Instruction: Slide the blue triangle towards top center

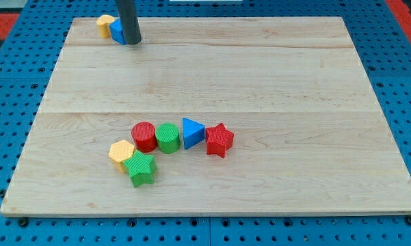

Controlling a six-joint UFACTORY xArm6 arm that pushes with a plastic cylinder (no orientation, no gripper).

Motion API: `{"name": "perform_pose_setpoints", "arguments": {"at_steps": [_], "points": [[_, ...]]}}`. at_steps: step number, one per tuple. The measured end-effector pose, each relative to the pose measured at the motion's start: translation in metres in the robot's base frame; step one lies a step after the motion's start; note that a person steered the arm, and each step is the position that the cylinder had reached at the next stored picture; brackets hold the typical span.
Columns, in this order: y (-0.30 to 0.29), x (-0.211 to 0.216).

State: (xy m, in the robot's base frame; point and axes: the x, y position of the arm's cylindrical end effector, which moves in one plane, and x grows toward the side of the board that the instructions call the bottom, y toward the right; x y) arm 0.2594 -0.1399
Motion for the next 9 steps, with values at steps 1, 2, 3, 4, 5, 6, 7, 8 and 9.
{"name": "perform_pose_setpoints", "arguments": {"at_steps": [1, 2, 3, 4, 5, 6, 7, 8, 9], "points": [[0.082, 0.017], [0.192, 0.098], [0.299, 0.166], [0.310, 0.248], [0.206, 0.299], [0.133, 0.326], [0.059, 0.303], [0.072, 0.252], [0.137, 0.234]]}}
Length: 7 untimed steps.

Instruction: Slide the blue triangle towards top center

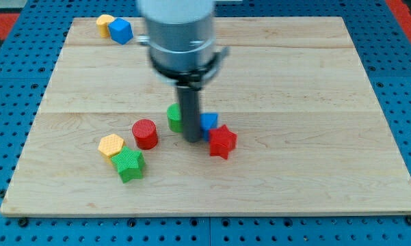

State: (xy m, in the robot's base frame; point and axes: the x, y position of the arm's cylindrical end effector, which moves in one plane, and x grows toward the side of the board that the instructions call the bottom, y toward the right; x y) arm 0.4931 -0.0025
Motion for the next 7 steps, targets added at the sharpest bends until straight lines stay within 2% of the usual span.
{"name": "perform_pose_setpoints", "arguments": {"at_steps": [1, 2, 4, 6, 7], "points": [[0.033, 0.007], [0.040, -0.010], [-0.036, -0.117], [0.014, -0.132], [0.009, -0.132]]}}
